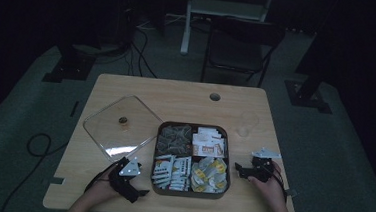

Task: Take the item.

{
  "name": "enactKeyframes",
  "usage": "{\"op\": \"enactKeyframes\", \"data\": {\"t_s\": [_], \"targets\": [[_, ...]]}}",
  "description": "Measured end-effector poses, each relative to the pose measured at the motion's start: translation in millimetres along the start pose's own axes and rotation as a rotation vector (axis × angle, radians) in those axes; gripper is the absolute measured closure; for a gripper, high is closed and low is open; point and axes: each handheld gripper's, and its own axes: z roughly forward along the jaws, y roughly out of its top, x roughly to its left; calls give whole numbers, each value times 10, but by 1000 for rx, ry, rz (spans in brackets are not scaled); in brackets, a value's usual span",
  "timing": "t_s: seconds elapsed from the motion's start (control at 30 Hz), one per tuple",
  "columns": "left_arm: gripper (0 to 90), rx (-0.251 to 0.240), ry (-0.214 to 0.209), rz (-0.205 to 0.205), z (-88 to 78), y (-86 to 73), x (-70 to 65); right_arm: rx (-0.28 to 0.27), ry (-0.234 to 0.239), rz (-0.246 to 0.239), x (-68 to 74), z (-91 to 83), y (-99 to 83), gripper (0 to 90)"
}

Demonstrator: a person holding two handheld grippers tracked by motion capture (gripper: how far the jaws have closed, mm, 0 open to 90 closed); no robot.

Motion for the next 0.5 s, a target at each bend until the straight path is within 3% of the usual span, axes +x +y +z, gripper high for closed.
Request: {"op": "enactKeyframes", "data": {"t_s": [0.1, 0.27, 0.5], "targets": [[3, 0, 0, 0, 0, 0, 0, -3, -8, 12, 12, -10, -5, 131], [3, 0, 0, 0, 0, 0, 0, 2, 28, 47, -7, -51, -11, 133], [3, 0, 0, 0, 0, 0, 0, -29, 82, 37, 41, -182, 57, 136]]}}
